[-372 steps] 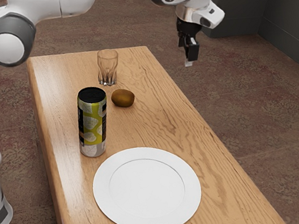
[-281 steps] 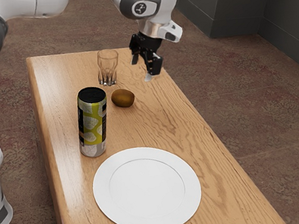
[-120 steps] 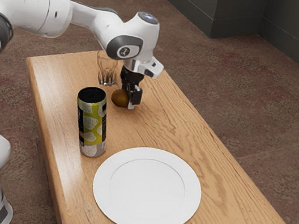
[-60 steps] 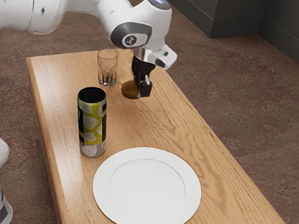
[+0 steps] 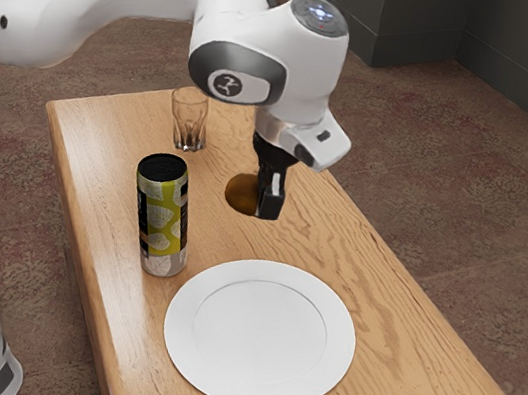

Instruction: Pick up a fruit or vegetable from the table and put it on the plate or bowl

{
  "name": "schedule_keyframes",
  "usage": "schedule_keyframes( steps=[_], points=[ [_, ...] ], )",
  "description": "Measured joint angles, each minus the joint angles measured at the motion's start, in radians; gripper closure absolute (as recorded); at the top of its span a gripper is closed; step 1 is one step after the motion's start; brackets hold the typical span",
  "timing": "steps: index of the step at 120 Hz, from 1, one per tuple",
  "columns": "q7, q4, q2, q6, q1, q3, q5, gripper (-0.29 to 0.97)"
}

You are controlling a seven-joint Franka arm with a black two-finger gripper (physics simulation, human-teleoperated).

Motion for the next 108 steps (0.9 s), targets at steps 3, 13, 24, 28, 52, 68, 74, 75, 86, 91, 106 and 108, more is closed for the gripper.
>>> schedule_keyframes(
  steps=[3,13,24,28,52,68,74,75,86,91,106,108],
  points=[
    [-0.007,-0.007,0.000,-0.006,-0.027,0.008,-0.001,0.45],
    [-0.035,-0.020,0.001,-0.023,-0.123,0.018,-0.004,0.45],
    [-0.070,-0.020,0.007,-0.034,-0.190,-0.002,-0.006,0.45],
    [-0.082,-0.020,0.013,-0.035,-0.201,-0.021,-0.006,0.45],
    [-0.143,-0.020,0.097,0.034,-0.211,-0.097,0.018,0.45],
    [-0.169,-0.017,0.103,0.066,-0.209,-0.102,0.025,0.24],
    [-0.176,-0.015,0.107,0.073,-0.206,-0.102,0.025,0.17],
    [-0.178,-0.015,0.107,0.074,-0.205,-0.102,0.025,0.16],
    [-0.185,0.009,0.127,0.084,-0.206,-0.097,0.025,0.08],
    [-0.179,0.059,0.163,0.087,-0.206,-0.090,0.027,0.06],
    [-0.129,0.303,0.281,0.090,-0.264,0.067,0.094,0.03],
    [-0.120,0.329,0.290,0.090,-0.245,0.101,0.103,0.02]
  ],
)
